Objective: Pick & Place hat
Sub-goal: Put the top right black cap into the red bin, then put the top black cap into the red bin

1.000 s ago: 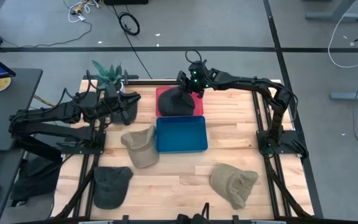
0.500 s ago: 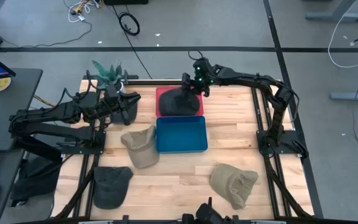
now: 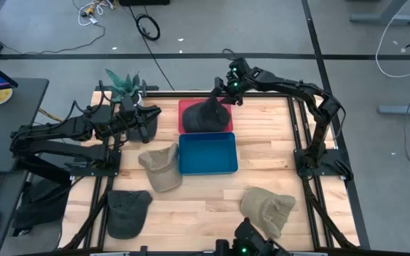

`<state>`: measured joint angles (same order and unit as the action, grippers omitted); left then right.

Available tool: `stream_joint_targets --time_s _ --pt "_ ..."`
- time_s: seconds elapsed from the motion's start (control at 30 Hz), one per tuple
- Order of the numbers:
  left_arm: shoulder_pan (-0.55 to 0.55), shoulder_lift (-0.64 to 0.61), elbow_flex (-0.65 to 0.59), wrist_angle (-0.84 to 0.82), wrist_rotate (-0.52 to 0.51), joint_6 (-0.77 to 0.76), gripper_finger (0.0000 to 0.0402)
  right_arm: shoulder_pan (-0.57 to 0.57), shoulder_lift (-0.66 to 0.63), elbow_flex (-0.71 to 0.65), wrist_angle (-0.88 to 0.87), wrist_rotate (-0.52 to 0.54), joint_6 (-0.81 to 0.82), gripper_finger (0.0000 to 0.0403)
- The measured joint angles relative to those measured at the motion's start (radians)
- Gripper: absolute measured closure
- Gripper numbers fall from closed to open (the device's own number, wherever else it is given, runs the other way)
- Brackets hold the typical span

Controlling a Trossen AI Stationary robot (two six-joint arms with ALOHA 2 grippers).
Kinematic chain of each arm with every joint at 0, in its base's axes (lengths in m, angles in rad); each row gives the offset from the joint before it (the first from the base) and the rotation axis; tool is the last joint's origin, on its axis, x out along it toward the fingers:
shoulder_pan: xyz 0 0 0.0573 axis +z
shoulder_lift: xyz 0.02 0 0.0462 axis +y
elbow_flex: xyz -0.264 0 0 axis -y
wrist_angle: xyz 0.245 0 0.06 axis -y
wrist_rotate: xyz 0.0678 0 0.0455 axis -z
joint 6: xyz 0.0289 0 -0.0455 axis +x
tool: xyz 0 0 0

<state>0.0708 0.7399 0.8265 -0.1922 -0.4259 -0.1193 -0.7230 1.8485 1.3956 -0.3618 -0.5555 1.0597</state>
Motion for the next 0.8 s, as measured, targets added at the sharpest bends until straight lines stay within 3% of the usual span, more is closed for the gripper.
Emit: stream_joint_targets --time_s 0.2,0.43,0.6,0.8 --pt "0.0 0.0 0.0 0.0 0.0 0.0 0.0362 -0.021 -0.055 0.0 -0.026 0.07 -0.094 0.0072" --pt "0.0 0.0 0.0 0.001 0.0 -0.008 0.0362 -0.035 -0.127 0.0 -0.068 0.046 -0.11 0.0087" --pt "0.003 0.0 0.0 0.0 0.0 -0.093 0.0362 -0.028 -0.224 0.0 -0.057 0.016 -0.123 0.0092" --pt "0.003 0.027 0.007 -0.04 0.096 -0.026 0.0335 0.013 -0.322 0.0 -0.057 0.022 -0.22 0.0091"
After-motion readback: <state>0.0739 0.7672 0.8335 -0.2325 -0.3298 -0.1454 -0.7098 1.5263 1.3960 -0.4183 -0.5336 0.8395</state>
